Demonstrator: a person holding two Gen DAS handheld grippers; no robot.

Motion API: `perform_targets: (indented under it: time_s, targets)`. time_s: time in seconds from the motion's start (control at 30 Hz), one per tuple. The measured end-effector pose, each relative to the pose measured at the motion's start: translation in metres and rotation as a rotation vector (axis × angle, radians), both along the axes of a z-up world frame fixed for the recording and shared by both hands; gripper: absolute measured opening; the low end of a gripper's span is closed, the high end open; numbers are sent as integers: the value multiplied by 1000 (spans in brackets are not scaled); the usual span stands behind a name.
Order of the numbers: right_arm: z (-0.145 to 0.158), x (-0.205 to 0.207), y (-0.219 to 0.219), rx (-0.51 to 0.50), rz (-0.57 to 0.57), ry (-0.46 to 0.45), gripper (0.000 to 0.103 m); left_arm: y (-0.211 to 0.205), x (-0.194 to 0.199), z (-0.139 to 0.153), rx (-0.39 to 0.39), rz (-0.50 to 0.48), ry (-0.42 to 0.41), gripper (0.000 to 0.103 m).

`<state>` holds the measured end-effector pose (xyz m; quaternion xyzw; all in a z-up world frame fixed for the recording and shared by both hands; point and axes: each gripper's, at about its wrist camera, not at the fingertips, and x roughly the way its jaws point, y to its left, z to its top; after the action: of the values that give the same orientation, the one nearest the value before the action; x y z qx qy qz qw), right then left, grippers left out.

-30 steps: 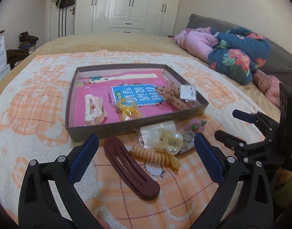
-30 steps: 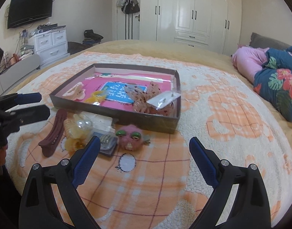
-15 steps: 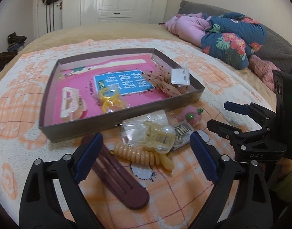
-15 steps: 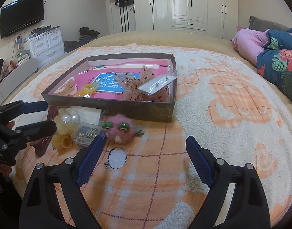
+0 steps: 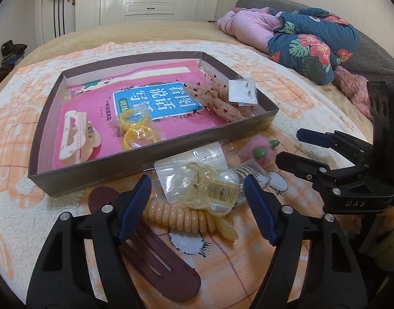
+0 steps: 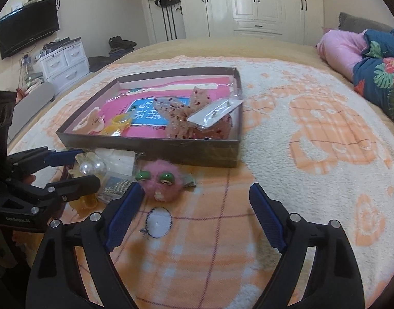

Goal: Organize jewelry
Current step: 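Grasp the clear pearl-clip bag with the left gripper while the right grasps the pink pom-pom, then carry the pearl-clip bag and pom-pom into the tray and open both grippers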

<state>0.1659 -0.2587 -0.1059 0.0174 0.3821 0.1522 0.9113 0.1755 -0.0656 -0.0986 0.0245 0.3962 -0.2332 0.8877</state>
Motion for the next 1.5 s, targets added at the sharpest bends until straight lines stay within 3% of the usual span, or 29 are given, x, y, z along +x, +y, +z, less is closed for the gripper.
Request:
perform_targets:
  time_s: [0.27,0.37,0.63,0.73,0.97,1.5]
  targets:
    - [-5,16,16,29,45,32,58,-5,-2,-1,-17,-36,14,40]
    - [-6,19,20,30,55,36,50,-6,-2,-1,-16,-36,11,38]
    - [-13,33,20,57,36,79,50,-6,-4,-1,-15,-34,3,38]
    - [-15,35,18,78,42,87,43,-6,-5,-1,-20,-31,5,38]
    - [-10,24,6,103,29,60,42,-4,-8,2,-24,-28,1,38]
    - [14,-9,-21,44,-31,-30,42,-3,-15,27,-61,-19,-54,38]
